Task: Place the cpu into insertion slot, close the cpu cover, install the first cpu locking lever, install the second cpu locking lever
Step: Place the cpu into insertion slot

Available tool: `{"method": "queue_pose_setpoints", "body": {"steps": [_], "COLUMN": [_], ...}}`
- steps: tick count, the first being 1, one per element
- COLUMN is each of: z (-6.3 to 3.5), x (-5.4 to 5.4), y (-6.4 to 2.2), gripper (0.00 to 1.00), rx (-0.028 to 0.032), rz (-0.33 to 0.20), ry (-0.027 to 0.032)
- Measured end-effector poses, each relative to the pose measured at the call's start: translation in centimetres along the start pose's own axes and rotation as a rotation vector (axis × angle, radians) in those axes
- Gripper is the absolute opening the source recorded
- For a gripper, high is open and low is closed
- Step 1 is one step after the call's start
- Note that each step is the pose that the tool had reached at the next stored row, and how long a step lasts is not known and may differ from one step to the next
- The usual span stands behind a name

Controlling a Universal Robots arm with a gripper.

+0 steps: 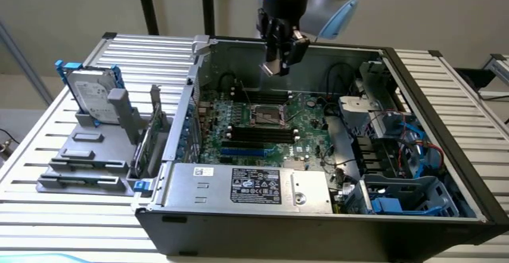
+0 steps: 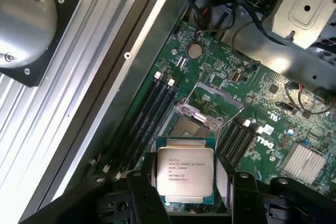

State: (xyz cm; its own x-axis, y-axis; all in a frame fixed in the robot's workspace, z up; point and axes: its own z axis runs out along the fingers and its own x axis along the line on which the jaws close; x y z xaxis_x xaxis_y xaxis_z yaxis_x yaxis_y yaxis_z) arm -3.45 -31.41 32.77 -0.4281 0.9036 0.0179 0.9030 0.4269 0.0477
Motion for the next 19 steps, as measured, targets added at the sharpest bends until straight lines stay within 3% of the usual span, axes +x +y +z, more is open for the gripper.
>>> {"method": "queue_pose_setpoints", "body": {"steps": [19], "z": [0.55], "x": [-0.01], "y": [-0.03], "gripper": [0.54], "rx": [-0.0062], "rz": [0.344], "ry": [-0.0164]}}
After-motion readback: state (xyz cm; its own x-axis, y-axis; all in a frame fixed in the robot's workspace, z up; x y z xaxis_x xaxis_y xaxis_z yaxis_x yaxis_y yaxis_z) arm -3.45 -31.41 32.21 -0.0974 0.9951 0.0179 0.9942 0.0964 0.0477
